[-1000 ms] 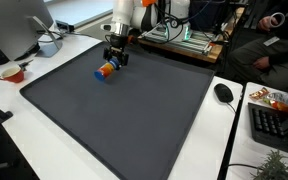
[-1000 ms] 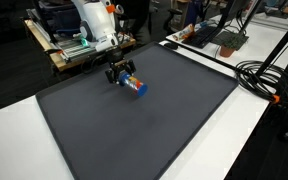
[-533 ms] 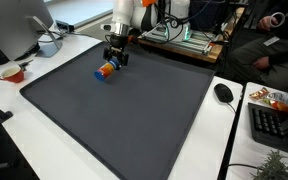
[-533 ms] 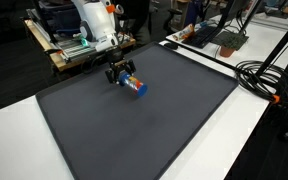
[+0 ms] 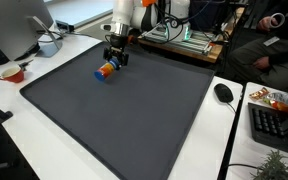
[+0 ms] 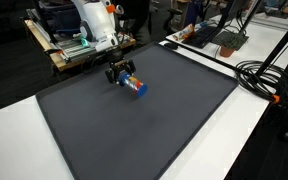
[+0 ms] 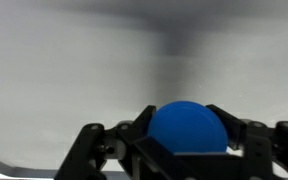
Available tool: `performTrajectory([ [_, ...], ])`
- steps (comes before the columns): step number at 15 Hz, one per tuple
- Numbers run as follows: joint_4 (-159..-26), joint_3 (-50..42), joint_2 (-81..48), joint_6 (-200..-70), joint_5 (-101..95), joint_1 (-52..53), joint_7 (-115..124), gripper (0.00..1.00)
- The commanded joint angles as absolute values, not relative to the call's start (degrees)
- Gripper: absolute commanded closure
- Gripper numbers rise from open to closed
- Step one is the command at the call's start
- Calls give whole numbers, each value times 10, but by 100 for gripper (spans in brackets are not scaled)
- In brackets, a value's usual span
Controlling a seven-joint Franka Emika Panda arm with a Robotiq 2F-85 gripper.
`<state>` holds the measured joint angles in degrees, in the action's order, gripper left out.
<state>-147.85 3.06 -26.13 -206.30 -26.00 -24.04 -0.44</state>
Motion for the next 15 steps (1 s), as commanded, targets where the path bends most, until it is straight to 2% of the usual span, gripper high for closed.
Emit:
performTrajectory([
  [1, -1479, 30, -262, -2064, -256, -238, -6, 44],
  [2, -1479, 30, -262, -2064, -256, -238, -6, 44],
  [3, -1479, 30, -262, -2064, -256, -238, -6, 69],
  [15, -1454, 19, -302, -2056, -199, -192, -11, 69],
])
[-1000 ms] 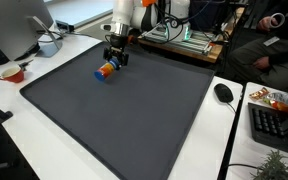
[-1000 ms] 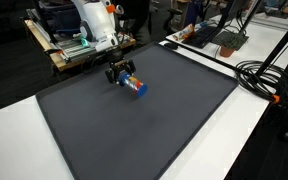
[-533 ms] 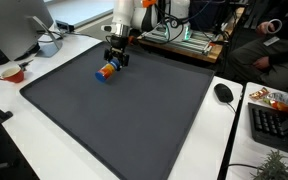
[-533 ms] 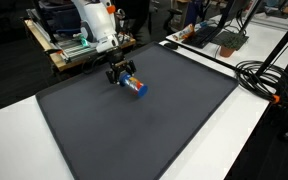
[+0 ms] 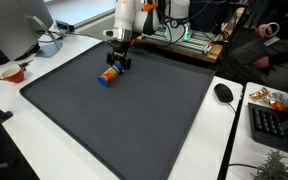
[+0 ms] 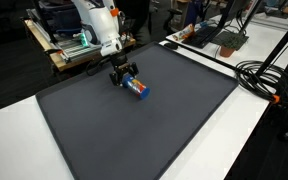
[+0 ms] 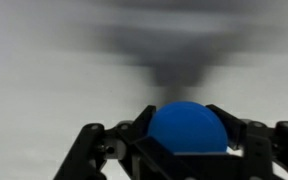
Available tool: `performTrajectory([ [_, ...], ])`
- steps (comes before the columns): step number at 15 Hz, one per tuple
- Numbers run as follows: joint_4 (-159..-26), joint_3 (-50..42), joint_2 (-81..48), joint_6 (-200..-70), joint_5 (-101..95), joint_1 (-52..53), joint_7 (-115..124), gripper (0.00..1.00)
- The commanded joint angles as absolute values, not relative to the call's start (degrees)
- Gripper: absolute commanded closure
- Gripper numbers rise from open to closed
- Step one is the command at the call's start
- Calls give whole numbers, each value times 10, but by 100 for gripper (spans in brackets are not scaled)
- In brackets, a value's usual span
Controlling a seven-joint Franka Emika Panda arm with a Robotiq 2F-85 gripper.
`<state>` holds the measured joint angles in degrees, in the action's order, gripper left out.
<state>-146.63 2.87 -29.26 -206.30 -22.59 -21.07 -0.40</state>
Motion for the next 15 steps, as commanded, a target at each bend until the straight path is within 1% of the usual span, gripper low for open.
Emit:
performTrajectory([
  [1, -1453, 17, -303, -2053, -192, -187, -13, 69],
  [2, -1452, 17, -304, -2050, -188, -185, -12, 69],
  [3, -1452, 14, -304, -2046, -182, -180, -14, 53],
  [4, -1451, 11, -304, -2045, -176, -175, -15, 45],
  [5, -1452, 10, -304, -2043, -172, -173, -16, 43],
  [6, -1452, 9, -304, -2040, -169, -170, -17, 45],
  [7, -1452, 7, -305, -2036, -166, -168, -18, 38],
  [9, -1452, 7, -302, -2027, -163, -166, -18, 13],
  [11, -1453, 12, -298, -2027, -166, -172, -14, 1],
  [15, -1470, 21, -275, -2027, -178, -190, -6, 0],
])
